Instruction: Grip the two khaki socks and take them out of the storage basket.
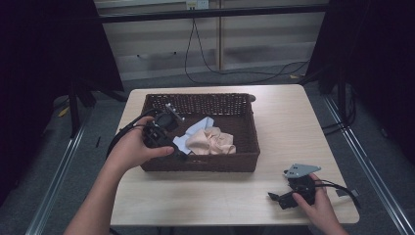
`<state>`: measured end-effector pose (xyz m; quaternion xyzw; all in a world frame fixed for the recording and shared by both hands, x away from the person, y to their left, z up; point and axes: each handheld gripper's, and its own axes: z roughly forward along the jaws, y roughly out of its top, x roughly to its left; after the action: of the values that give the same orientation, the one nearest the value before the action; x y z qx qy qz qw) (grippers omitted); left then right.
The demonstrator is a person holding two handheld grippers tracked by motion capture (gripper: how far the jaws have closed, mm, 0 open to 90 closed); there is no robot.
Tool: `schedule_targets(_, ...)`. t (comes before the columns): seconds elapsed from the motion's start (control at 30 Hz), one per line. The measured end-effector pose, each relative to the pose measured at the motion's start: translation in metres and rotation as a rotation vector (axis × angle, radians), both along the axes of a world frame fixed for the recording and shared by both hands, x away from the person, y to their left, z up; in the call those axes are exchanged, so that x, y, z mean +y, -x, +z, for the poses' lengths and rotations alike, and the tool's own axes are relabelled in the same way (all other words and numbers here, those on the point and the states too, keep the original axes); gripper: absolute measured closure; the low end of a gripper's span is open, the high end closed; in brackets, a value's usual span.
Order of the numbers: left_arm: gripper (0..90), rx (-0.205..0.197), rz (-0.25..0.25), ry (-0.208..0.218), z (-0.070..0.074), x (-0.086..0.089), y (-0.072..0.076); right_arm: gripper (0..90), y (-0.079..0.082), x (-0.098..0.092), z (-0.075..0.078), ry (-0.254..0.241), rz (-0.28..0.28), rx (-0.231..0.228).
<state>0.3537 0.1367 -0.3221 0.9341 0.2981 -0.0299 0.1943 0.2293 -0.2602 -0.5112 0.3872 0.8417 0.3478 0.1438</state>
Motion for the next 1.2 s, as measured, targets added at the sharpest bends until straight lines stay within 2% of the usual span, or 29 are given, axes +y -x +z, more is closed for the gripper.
schedule_targets(0.17,7.3,0.005,0.041,-0.016,-0.011,-0.008,-0.019,0.0,0.0,0.0,0.0,0.002,0.0,0.001)
schedule_targets(0.23,7.3,-0.001,0.048,-0.019,-0.011,-0.01,-0.022,0.0,0.0,0.0,0.0,0.002,-0.001,0.001)
schedule_targets(0.27,7.3,-0.005,0.067,-0.006,-0.012,-0.014,-0.028,0.0,0.0,0.0,0.0,0.002,0.0,0.0)
schedule_targets(0.3,7.3,-0.005,0.067,-0.006,-0.012,-0.014,-0.028,0.0,0.0,0.0,0.0,0.002,0.0,0.0)
schedule_targets(0.33,7.3,-0.012,0.093,-0.001,-0.013,-0.018,-0.035,0.0,0.0,0.0,0.0,0.002,0.0,-0.002)
schedule_targets(0.37,7.3,-0.012,0.093,-0.001,-0.013,-0.018,-0.035,0.0,0.0,0.0,0.0,0.002,0.002,-0.003)
schedule_targets(0.4,7.3,-0.006,0.13,0.013,-0.017,-0.021,-0.042,0.0,0.0,0.0,0.0,0.002,0.0,0.0)
schedule_targets(0.43,7.3,-0.006,0.13,0.013,-0.017,-0.021,-0.042,0.0,0.0,0.0,0.0,0.002,0.0,0.0)
schedule_targets(0.47,8.2,-0.004,0.147,0.008,-0.021,-0.024,-0.049,0.0,0.0,0.0,0.0,0.002,0.001,0.001)
schedule_targets(0.5,8.9,-0.004,0.147,0.008,-0.021,-0.024,-0.049,0.0,0.0,0.0,0.0,0.002,0.001,0.001)
schedule_targets(0.6,9.1,-0.003,0.171,-0.015,-0.033,-0.03,-0.061,0.0,0.0,0.0,0.0,0.002,0.002,0.001)
schedule_targets(0.67,9.1,-0.002,0.181,-0.012,-0.038,-0.033,-0.065,0.0,0.0,0.0,0.0,0.001,0.001,0.002)
schedule_targets(0.73,9.5,0.014,0.199,0.006,-0.045,-0.037,-0.071,0.0,0.0,0.0,0.0,0.001,0.0,0.004)
schedule_targets(0.9,11.9,0.014,0.217,0.006,-0.057,-0.044,-0.079,0.0,0.0,0.0,0.0,0.001,0.003,0.002)
schedule_targets(0.93,11.9,0.031,0.235,0.019,-0.063,-0.049,-0.083,0.0,0.0,0.0,0.0,0.0,0.004,0.003)
schedule_targets(1.1,10.9,0.051,0.253,0.021,-0.074,-0.056,-0.089,0.0,-0.001,0.0,0.0,0.0,0.004,0.003)
schedule_targets(1.17,9.9,0.056,0.258,0.007,-0.08,-0.059,-0.092,0.0,-0.001,0.0,0.0,0.002,0.004,-0.001)
schedule_targets(1.2,9.9,0.076,0.267,0.011,-0.085,-0.061,-0.095,0.0,-0.001,0.0,0.0,0.001,0.004,-0.001)
